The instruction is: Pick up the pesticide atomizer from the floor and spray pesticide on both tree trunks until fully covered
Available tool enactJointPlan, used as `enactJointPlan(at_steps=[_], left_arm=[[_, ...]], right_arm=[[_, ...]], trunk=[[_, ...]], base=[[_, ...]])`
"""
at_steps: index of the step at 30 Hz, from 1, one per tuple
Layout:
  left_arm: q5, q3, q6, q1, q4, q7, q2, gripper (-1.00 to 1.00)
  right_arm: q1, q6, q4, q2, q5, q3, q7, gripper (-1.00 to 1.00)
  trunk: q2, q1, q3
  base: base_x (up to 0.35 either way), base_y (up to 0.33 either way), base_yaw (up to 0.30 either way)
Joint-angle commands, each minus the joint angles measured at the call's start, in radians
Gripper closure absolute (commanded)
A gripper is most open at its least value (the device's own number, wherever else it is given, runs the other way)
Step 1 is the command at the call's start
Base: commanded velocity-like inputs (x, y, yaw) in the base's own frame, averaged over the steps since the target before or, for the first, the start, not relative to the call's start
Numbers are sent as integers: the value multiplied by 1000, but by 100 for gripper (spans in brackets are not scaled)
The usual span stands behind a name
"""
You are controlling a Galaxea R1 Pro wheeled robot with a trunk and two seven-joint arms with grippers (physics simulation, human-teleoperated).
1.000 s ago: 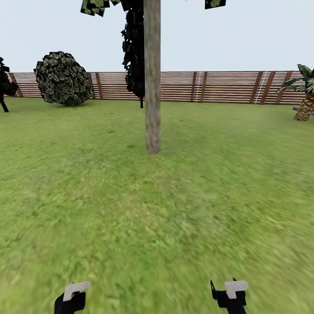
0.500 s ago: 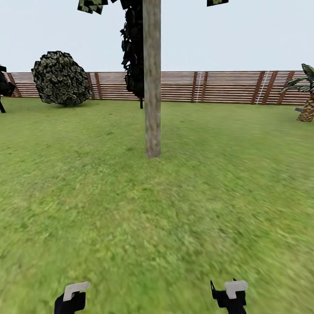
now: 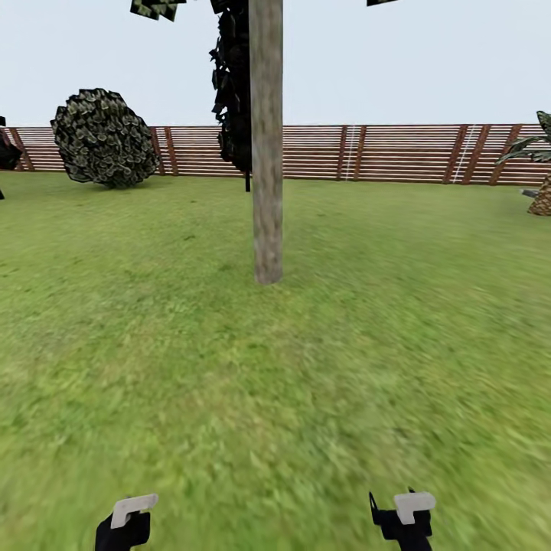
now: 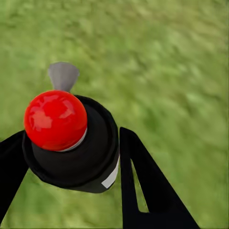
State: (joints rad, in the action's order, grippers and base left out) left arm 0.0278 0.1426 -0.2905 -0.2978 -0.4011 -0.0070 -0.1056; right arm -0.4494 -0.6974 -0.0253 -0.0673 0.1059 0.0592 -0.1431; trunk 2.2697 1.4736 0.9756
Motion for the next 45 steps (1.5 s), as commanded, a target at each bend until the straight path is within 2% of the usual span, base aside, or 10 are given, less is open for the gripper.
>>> enactJointPlan(at_steps=[1, 45], left_arm=[[3, 1, -3, -1, 1, -1, 0, 100], [3, 1, -2, 0, 1, -1, 0, 100]], right_arm=[[0, -1, 1, 0, 9, 5, -10, -100], [0, -1, 1, 0, 9, 5, -11, -100]], trunk=[[0, 0, 1], [0, 0, 1]], base=[[340, 0, 0], [340, 0, 0]])
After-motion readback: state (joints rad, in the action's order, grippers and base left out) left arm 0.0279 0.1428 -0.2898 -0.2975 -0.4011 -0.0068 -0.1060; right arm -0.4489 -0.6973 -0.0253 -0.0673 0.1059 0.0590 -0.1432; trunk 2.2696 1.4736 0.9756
